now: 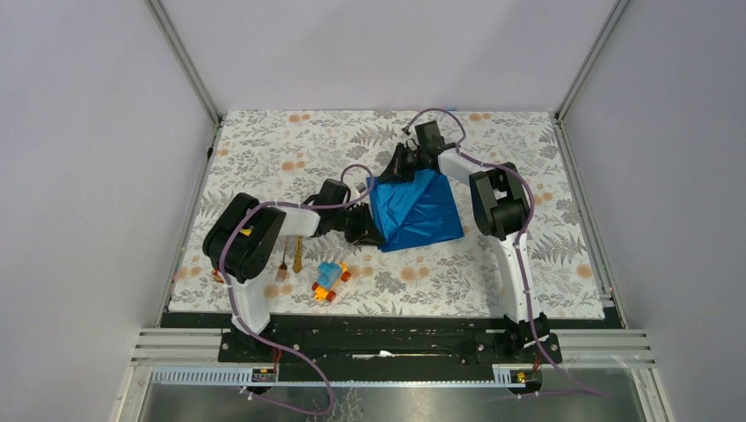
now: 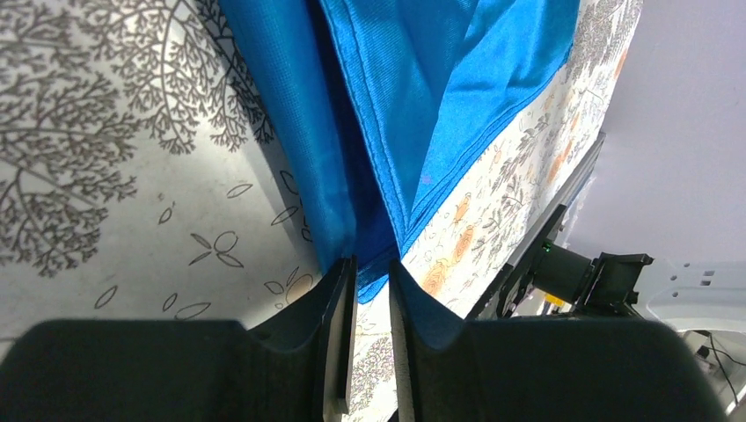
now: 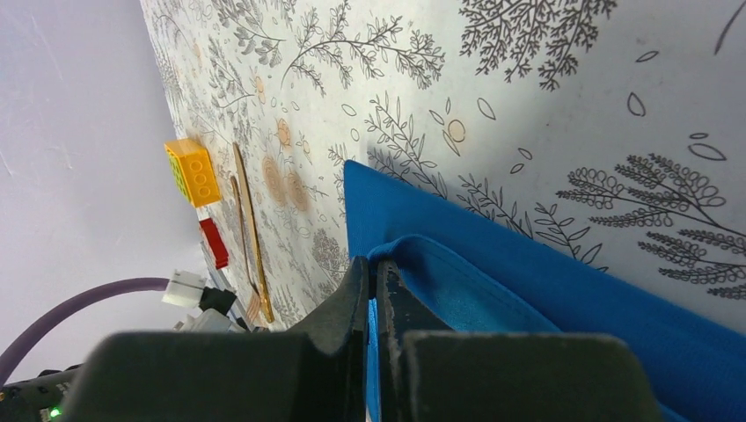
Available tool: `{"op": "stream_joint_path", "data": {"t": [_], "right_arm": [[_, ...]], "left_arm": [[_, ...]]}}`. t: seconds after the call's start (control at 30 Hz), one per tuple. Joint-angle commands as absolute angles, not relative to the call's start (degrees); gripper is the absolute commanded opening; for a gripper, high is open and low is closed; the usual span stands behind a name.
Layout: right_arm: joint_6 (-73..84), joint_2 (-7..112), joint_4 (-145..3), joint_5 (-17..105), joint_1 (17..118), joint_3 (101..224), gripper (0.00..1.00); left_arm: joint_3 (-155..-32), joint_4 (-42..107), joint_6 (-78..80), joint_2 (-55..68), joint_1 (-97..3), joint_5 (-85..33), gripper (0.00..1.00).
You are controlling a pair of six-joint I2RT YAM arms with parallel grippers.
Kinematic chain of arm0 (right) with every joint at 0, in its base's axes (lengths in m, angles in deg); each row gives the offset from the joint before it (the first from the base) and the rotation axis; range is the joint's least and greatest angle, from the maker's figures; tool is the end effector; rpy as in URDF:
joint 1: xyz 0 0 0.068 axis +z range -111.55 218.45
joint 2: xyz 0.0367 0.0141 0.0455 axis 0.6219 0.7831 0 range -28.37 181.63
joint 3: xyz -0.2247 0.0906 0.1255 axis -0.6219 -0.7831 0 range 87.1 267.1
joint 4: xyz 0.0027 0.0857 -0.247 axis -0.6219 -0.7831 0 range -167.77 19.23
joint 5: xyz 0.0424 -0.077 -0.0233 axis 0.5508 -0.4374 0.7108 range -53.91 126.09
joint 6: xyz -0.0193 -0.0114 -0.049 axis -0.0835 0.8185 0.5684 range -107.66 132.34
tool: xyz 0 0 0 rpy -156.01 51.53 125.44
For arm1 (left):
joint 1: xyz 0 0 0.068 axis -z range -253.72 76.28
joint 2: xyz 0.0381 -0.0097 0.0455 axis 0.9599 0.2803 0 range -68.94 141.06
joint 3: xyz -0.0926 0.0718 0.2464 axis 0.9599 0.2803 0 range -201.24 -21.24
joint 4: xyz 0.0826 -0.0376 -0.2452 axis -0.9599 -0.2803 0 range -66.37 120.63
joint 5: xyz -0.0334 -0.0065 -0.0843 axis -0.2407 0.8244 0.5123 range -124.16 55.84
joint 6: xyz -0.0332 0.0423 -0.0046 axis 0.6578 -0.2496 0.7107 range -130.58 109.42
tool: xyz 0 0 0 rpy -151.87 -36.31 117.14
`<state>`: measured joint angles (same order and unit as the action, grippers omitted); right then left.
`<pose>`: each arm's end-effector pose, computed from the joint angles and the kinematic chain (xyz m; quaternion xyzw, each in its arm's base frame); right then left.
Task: Fold the napkin into a case and place the utensils inside
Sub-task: Fold the top corner of the square-folded napkin at the center of the board.
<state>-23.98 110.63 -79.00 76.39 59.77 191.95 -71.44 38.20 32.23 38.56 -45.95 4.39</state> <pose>0.4858 0.2142 0.1306 -0.0258 0.8697 0.4588 0.1802 0.2976 -0.1819 0.1138 -0.0033 0.8935 -0.4406 0.0861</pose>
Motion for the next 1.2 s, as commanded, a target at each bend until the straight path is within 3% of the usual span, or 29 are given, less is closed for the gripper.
{"op": "stream_joint_path", "data": {"t": [0.0, 0.47, 0.93, 1.03, 1.17], "right_arm": [[-23.8, 111.4, -77.7, 78.5, 60.0, 195.1, 0.01], [-25.8, 113.2, -76.0, 80.4, 60.3, 197.3, 0.04], [-26.0, 116.2, -76.9, 82.0, 62.0, 200.7, 0.10], [-26.0, 116.6, -77.2, 82.1, 62.0, 201.3, 0.12], [-25.6, 116.9, -78.1, 82.0, 62.2, 202.2, 0.23]], "left_arm": [[-69.3, 37.2, 31.5, 35.5, -45.7, 0.3, 0.27], [-66.2, 36.0, 31.9, 27.6, -47.2, -0.4, 0.36], [-66.2, 33.2, 30.0, 24.5, -51.6, -0.1, 0.37], [-66.6, 33.2, 30.0, 24.7, -52.0, 0.2, 0.38], [-68.6, 33.2, 30.4, 25.2, -52.1, 0.9, 0.38]]}}
